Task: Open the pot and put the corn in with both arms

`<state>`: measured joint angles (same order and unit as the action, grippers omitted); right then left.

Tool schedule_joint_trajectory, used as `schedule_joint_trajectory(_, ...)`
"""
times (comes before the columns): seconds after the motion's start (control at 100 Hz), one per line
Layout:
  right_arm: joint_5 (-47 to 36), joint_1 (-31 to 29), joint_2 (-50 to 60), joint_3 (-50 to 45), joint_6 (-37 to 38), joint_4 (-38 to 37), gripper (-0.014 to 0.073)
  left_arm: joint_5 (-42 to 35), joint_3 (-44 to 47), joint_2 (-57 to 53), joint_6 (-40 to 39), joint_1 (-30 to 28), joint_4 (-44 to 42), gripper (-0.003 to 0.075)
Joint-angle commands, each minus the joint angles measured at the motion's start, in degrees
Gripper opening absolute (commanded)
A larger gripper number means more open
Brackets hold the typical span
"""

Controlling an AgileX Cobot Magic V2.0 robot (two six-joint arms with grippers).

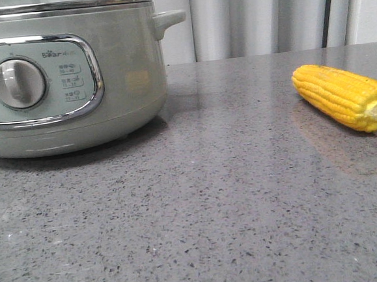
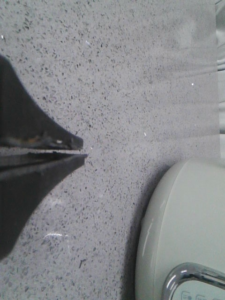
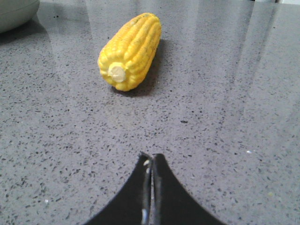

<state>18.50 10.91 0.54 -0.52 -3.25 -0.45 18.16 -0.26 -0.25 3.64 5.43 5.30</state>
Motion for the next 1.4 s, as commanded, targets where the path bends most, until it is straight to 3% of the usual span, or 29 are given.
schedule_joint_trajectory(0.0,-1.1,-0.2,1.3,-1.1,-0.4,0.1,-0.0064,-2.8,1.5,-1.7,-0.7,0.0,0.1,-0.0020)
schedule_joint_trajectory(0.15,-3.0,-0.2,1.3,-1.1,-0.4,-3.6,-0.0064,-2.8,1.5,-1.7,-0.7,0.0,0.1,-0.0020)
schedule_joint_trajectory(0.32,-12.6,-0.2,1.3,-1.1,-0.4,-4.8,-0.0064,-2.8,1.5,-1.7,-0.7,0.0,0.1,-0.0020)
schedule_joint_trajectory(0.55,-24.7,-0.2,1.3,-1.1,-0.4,0.4,-0.0064,-2.8,1.5,-1.7,-0.7,0.0,0.1,-0.0020)
schedule_joint_trajectory(1.09,-24.8,-0.2,1.3,-1.1,-0.4,4.5,-0.0064,-3.0,1.5,-1.7,-0.7,0.0,0.1,-0.0020)
schedule_joint_trajectory(1.24,-25.5,-0.2,1.3,-1.1,-0.4,5.5,-0.0064,-8.8,1.5,-1.7,-0.7,0.0,1.0,-0.0020)
schedule_joint_trajectory(1.39,-28.2,-0.2,1.3,-1.1,-0.4,11.9,-0.0064,-20.0,1.5,-1.7,-0.7,0.0,15.1,-0.0020)
